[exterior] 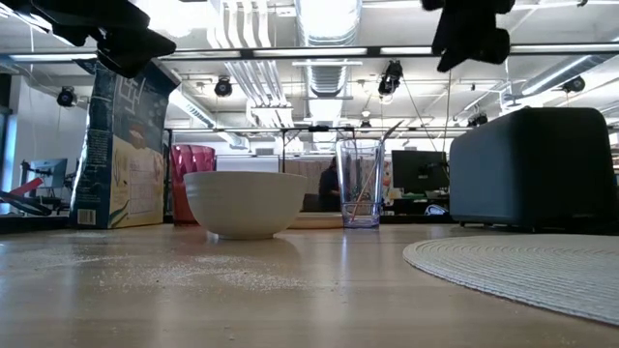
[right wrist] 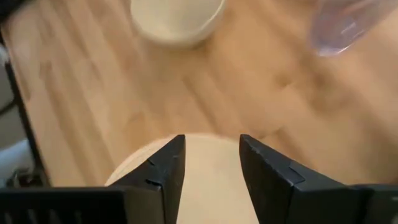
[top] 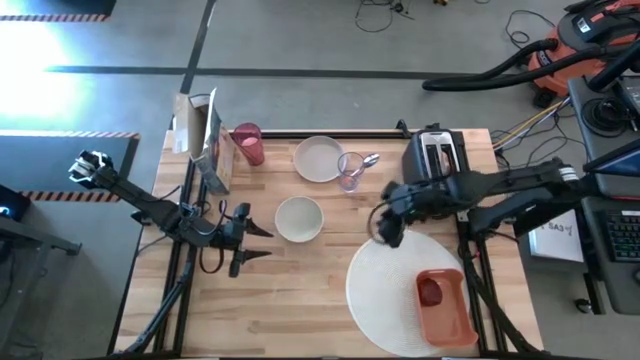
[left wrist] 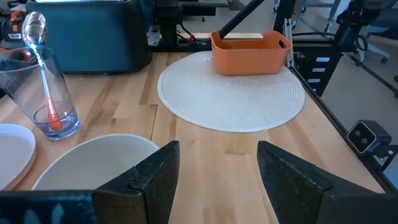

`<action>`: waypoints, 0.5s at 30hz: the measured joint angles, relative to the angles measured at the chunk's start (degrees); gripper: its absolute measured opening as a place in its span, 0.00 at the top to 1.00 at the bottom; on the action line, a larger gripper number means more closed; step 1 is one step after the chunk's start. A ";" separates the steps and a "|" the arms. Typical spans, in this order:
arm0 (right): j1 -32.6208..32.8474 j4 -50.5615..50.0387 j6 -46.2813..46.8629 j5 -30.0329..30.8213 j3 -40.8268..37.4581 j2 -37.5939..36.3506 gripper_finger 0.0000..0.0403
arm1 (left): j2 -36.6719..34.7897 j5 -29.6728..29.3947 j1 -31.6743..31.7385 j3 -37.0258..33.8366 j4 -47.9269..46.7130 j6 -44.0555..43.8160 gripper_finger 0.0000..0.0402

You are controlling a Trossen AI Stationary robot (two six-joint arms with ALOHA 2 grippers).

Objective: Arrange a breakfast setting
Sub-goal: Move the tablemat to the center of the table

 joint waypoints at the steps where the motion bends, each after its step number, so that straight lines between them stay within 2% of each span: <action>1: 0.56 0.34 0.85 -1.20 0.32 1.33 0.67 | -0.13 0.22 0.00 0.00 -0.05 0.00 0.50; 5: 2.70 0.15 4.85 -3.49 0.97 6.03 0.69 | -0.53 0.26 0.00 0.00 -0.50 0.00 0.50; 11: 5.21 -1.16 10.63 -3.71 0.84 14.37 0.69 | -1.01 1.23 0.00 0.00 -1.19 0.00 0.50; 15: 6.18 -1.45 12.92 -7.58 0.84 19.50 0.69 | -1.17 1.78 0.00 0.00 -1.70 0.00 0.50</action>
